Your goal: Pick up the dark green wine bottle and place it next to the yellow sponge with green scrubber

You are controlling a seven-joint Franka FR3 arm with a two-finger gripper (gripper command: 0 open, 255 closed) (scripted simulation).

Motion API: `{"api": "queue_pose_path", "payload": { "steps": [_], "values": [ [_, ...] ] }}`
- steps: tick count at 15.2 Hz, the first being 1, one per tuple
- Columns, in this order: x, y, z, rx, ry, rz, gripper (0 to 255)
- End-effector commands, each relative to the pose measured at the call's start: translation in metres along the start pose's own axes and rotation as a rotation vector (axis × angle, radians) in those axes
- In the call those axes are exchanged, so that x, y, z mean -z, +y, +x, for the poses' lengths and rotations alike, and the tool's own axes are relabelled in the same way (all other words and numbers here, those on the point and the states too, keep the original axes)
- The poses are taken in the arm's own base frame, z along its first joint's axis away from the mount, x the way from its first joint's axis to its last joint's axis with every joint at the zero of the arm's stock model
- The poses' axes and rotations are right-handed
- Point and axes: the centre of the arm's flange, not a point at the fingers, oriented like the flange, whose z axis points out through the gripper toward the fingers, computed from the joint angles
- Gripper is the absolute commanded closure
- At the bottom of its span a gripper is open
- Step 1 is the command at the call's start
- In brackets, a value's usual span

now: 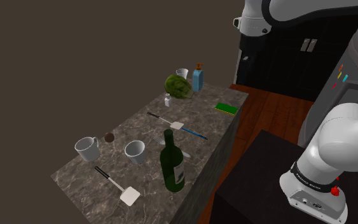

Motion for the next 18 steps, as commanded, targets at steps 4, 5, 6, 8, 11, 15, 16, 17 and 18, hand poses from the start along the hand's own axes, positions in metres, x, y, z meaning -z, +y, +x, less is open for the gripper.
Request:
{"api": "queue_pose_path", "payload": {
  "steps": [4,5,6,8,11,15,16,17,18],
  "values": [
    [-0.006,-0.035,0.012,-0.008,0.007,0.013,0],
    [-0.007,-0.047,0.016,-0.01,0.009,0.018,0],
    [-0.009,-0.058,0.02,-0.013,0.011,0.022,0],
    [-0.012,-0.082,0.028,-0.018,0.016,0.031,0],
    [-0.016,-0.117,0.041,-0.026,0.023,0.044,0],
    [-0.021,-0.163,0.058,-0.036,0.032,0.061,0],
    [-0.022,-0.175,0.062,-0.039,0.034,0.066,0],
    [-0.023,-0.186,0.066,-0.041,0.036,0.07,0],
    [-0.024,-0.198,0.071,-0.044,0.038,0.074,0]
  ]
}}
